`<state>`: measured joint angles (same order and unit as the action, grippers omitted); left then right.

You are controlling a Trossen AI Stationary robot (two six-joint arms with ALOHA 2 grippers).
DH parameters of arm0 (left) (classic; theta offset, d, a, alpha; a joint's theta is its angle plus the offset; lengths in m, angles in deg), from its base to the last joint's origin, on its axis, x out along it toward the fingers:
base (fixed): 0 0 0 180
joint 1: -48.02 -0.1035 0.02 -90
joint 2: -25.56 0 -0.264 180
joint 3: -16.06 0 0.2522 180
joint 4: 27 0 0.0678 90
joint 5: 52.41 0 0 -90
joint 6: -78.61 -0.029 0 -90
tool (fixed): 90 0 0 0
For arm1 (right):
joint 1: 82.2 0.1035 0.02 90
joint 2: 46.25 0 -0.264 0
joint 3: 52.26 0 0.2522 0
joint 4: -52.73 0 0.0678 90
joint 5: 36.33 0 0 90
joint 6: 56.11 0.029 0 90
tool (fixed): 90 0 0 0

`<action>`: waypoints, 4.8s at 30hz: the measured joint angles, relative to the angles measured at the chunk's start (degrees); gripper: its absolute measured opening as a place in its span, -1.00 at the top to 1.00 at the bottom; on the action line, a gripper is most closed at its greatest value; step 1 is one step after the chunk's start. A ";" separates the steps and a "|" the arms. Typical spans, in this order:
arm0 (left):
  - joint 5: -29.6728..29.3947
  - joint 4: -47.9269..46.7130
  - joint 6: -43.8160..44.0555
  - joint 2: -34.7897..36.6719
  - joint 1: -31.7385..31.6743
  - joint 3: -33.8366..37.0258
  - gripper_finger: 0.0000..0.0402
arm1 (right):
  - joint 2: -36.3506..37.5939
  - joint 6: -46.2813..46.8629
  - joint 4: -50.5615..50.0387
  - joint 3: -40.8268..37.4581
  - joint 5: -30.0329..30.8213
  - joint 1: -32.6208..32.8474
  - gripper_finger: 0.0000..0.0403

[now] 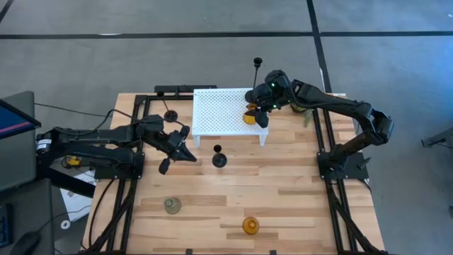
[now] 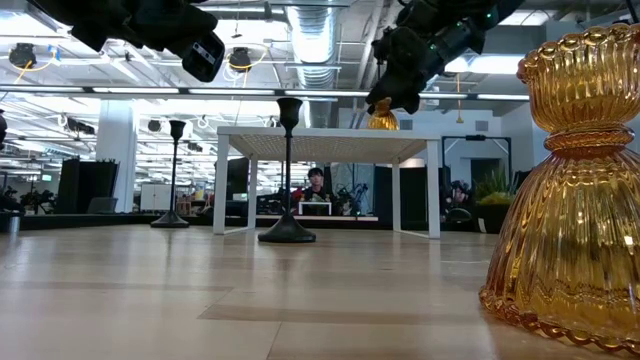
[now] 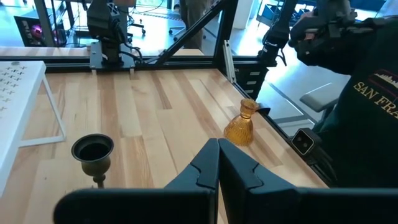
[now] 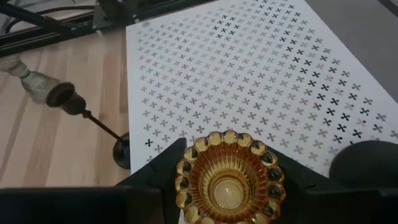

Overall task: Pick & Place candle stick holders
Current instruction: Put the top orange candle holder on the shelf, then put the top black candle holder on the shelf

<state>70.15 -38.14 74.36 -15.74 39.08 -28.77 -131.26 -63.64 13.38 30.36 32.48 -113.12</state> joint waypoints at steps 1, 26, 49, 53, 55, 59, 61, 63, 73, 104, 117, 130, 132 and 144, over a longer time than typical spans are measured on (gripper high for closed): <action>0.00 0.01 0.00 0.00 -0.01 0.00 0.98 | 0.00 0.00 -0.36 0.03 0.01 0.00 0.27; 0.00 0.40 0.00 0.00 -0.01 0.00 0.98 | 0.00 0.94 -2.49 -0.04 0.05 0.13 0.27; -0.02 0.40 0.01 0.00 -0.03 0.00 0.98 | -0.31 1.17 -1.27 -0.35 0.22 0.20 -0.62; -0.02 0.40 0.02 0.00 -0.03 0.00 0.98 | -0.28 1.13 1.45 -0.33 0.20 0.20 -0.55; -0.02 0.40 0.02 0.00 -0.03 0.00 0.98 | -0.22 1.09 2.60 -0.26 0.20 0.20 -0.52; -0.02 0.40 0.02 0.00 -0.03 0.00 0.98 | 0.18 0.96 3.54 -0.24 0.17 0.20 -0.50; -0.01 0.40 0.02 0.00 -0.03 0.00 0.98 | 0.99 0.94 4.18 -0.24 0.17 0.20 -0.50; -0.01 0.40 0.02 0.00 -0.03 0.00 0.98 | 2.19 0.95 5.05 -0.21 0.14 0.20 -0.50; 0.00 0.40 0.02 0.00 -0.03 0.00 0.98 | 10.65 0.47 2.38 3.38 1.06 0.60 -0.46; -0.02 0.38 0.02 0.00 -0.03 0.00 0.98 | 16.46 0.07 -2.75 -12.55 15.71 6.12 1.00; -1.49 0.38 0.02 0.00 -0.01 0.00 0.98 | 15.25 -0.10 0.23 -12.48 15.27 6.27 1.00; -3.15 0.38 0.02 0.00 -0.01 0.00 0.98 | 15.35 2.93 1.86 -12.48 11.93 9.71 1.00; -4.32 0.38 0.02 0.00 -0.01 0.00 0.98 | 15.37 2.98 2.93 -12.48 14.01 11.09 1.00; -10.14 0.82 0.02 0.57 -0.01 0.00 0.98 | 15.39 1.12 2.17 -12.48 21.27 15.91 1.00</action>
<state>60.00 -37.32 74.38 -15.17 39.07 -28.77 -115.87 -62.52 15.55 17.88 53.74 -97.21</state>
